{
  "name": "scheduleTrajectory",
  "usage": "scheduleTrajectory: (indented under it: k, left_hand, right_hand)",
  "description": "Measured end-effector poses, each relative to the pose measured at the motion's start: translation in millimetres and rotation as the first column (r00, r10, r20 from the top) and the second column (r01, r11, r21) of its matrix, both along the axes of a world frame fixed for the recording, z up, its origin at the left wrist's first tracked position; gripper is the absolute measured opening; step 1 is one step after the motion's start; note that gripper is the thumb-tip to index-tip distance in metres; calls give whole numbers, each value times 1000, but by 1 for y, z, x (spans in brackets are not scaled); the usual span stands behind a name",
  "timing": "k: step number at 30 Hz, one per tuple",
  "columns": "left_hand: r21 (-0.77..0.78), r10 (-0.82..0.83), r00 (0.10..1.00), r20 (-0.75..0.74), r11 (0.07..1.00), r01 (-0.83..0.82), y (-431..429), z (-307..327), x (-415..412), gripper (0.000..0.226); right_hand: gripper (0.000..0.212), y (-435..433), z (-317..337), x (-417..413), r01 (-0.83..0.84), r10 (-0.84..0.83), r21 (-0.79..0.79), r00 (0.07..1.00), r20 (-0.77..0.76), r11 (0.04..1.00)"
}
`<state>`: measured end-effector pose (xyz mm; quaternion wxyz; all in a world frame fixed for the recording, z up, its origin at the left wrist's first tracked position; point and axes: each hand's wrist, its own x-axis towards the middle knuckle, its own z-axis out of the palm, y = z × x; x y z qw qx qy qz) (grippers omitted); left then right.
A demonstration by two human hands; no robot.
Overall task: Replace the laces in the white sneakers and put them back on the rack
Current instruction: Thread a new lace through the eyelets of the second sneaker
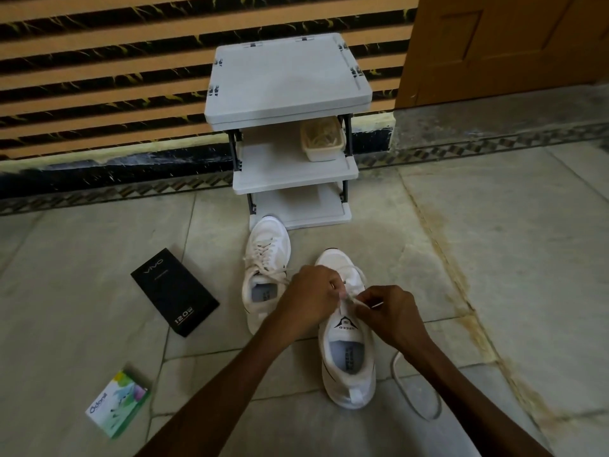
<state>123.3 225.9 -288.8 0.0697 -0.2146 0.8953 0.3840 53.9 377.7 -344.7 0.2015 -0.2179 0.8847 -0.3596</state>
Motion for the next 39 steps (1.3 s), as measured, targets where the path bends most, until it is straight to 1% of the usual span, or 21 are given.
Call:
scheduleTrajectory:
  k: [3,6,9,12,16,19,20,22,23,25,26,27,31,33,35,37,39]
  left_hand:
    - [-36,-1,1000,-30,999,0,7,-16,-2,13]
    - [-136,-36,999,-2,990,35,14,-25,-6,16]
    - [-256,-40,999,17,966,43,18,-29,-10,17]
    - [-313,-76,996,41,946,85,19,-28,-11,15]
    - [-333,-84,994,73,937,104,22,-25,-13,14]
    - [-357,-65,996,67,930,84,27,-24,-15,14]
    - [-351,-47,997,68,934,68,29,-23,-15,13]
    - [-301,-9,997,73,953,31,29,-22,-16,13]
    - [-260,13,997,72,966,6,27,-24,-17,13]
    - [-162,45,997,64,986,-34,22,-27,-15,15]
    - [-130,55,997,54,990,-48,21,-27,-13,17]
    - [-113,66,997,42,992,-61,21,-28,-12,19]
    - [-82,112,993,45,991,-108,24,-31,-11,18]
    - [-34,128,991,44,991,-127,24,-30,-10,17]
    - [18,122,992,32,992,-122,23,-31,-8,26]
    - [30,86,996,34,996,-87,23,-32,-9,30]
    - [19,25,998,49,1000,-25,23,-34,-10,31]
  right_hand:
    - [10,4,0,-3,17,-9,-75,995,98,997]
    - [8,6,0,-4,28,-7,-125,987,160,992]
    - [6,8,1,-5,55,-25,-145,979,204,988]
    - [4,8,2,-5,67,-35,-139,974,222,988]
    - [3,7,0,-3,66,-43,-138,986,161,988]
    - [9,4,2,1,-13,15,-110,1000,17,994]
    - [13,3,4,3,-49,49,-94,999,-12,994]
    - [19,3,9,2,-112,112,-60,994,-6,992]
    - [19,5,12,-1,-142,144,-54,989,33,988]
    - [15,12,16,-10,-157,179,-124,964,197,980]
    - [13,15,17,-14,-128,174,-180,947,271,975]
    - [12,16,15,-15,-84,149,-218,942,301,972]
    - [11,7,0,-9,93,-28,-255,968,249,962]
    - [12,3,-6,-7,139,-66,-287,966,249,948]
    - [11,1,-10,-6,147,-84,-306,974,210,940]
    - [15,0,-11,-5,115,-87,-305,991,102,945]
    - [21,-1,-3,-9,73,-95,-294,994,-61,953]
